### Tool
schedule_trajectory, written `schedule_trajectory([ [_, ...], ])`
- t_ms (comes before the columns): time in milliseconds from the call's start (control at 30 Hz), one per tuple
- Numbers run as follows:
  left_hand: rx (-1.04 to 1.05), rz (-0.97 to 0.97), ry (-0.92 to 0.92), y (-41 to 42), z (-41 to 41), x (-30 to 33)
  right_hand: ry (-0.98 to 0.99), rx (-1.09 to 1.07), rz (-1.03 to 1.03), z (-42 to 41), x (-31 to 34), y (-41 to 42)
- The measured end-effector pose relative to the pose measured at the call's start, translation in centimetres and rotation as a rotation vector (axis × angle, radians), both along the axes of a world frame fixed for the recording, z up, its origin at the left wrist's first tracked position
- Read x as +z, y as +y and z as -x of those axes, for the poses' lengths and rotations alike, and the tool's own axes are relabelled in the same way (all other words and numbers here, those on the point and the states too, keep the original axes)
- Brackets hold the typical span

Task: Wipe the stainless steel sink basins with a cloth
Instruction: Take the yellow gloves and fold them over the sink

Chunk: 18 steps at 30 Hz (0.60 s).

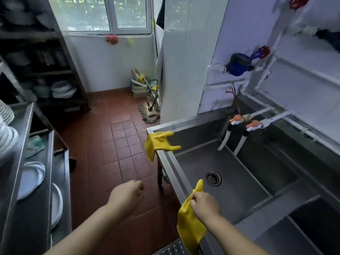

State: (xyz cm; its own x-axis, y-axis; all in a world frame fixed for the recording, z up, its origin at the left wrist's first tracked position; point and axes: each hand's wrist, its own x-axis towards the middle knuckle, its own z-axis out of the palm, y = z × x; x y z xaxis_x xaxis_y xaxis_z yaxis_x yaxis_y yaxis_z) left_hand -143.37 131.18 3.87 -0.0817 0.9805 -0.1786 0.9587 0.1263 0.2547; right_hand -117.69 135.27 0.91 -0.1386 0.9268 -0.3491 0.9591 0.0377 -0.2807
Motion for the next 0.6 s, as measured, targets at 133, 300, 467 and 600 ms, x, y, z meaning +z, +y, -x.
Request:
schedule_trajectory([
  [133,-0.124,0.049,-0.014,7.0,0.4,-1.6,0.001,-0.176,0.059,1.4,-2.4,2.4],
  [300,-0.270,0.036,-0.093,16.3,1.5,-3.0,-0.007,-0.442,0.089,3.6,-3.8,4.9],
  [467,-0.302,0.096,-0.091,24.2,4.0,-4.2,-0.067,-0.758,0.157,5.1,-3.3,5.4],
  [600,-0.388,0.097,-0.033,28.4,5.1,-4.8,-0.131,-0.885,0.179,6.2,-2.6,5.2],
])
